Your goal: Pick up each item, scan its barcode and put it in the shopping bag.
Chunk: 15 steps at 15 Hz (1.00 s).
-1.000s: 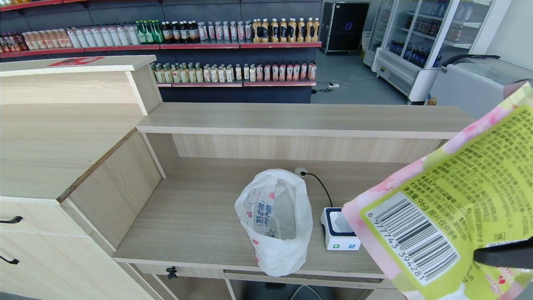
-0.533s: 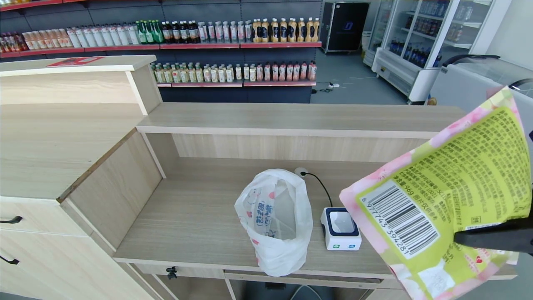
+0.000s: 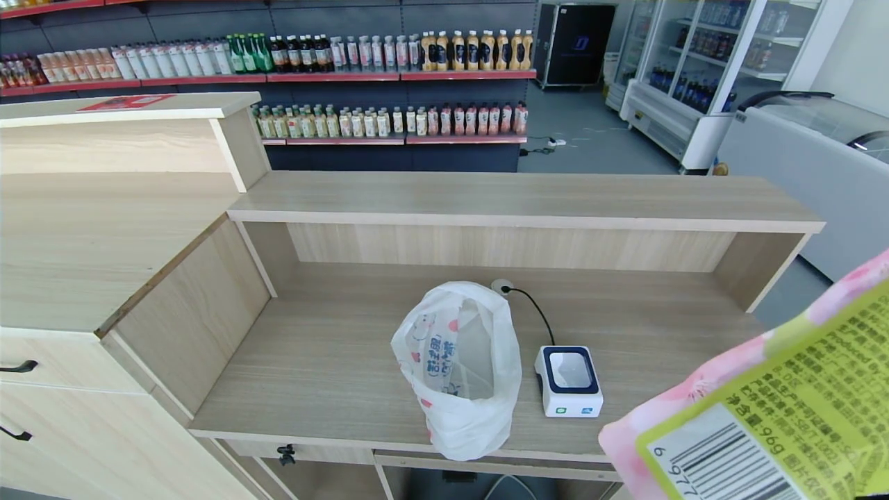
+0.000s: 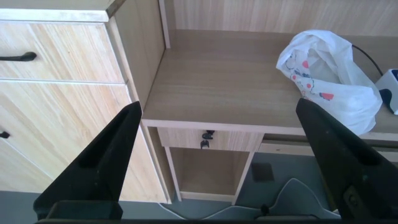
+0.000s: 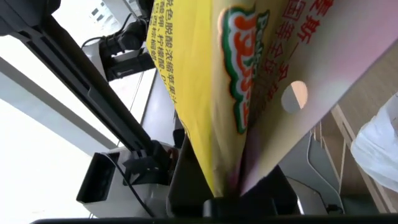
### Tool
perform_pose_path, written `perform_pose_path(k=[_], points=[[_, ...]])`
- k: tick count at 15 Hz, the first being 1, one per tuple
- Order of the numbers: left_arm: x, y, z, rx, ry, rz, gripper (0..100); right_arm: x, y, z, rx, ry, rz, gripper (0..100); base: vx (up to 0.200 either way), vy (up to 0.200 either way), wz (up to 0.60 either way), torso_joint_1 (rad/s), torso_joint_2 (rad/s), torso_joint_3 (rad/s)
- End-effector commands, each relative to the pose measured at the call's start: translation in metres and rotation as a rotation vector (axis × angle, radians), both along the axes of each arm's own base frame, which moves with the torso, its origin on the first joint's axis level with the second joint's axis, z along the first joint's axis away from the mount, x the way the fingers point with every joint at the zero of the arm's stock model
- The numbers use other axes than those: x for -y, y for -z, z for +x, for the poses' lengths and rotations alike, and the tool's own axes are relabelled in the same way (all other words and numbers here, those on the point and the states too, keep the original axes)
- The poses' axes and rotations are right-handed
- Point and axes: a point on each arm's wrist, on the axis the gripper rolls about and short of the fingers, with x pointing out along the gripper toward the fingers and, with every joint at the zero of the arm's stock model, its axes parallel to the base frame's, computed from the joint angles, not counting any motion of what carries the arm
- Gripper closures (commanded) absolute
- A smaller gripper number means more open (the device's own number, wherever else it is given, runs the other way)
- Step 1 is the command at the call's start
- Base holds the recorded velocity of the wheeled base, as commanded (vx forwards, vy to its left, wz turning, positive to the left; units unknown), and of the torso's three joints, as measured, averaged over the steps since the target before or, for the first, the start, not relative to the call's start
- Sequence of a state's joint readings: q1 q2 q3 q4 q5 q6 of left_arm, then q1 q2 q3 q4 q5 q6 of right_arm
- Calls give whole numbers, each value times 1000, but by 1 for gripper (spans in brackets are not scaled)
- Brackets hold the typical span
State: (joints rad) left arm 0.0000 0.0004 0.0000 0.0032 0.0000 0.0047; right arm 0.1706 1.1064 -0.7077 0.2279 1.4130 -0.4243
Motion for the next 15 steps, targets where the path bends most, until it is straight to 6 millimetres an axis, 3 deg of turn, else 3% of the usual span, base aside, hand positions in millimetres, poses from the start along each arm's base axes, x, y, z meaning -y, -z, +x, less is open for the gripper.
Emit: perform_pose_path(k=[1,5,15], points=[[0,0,0,1,0,0,0,5,0,-8,35,23,-1,100,0,0,0,0,0,0],[0,0,0,1,0,0,0,9,3,-13,35,52,-4,100,0,0,0,0,0,0],[0,0,0,1,0,0,0,14,9,-2,-15,93,2,100,0,0,0,0,0,0]])
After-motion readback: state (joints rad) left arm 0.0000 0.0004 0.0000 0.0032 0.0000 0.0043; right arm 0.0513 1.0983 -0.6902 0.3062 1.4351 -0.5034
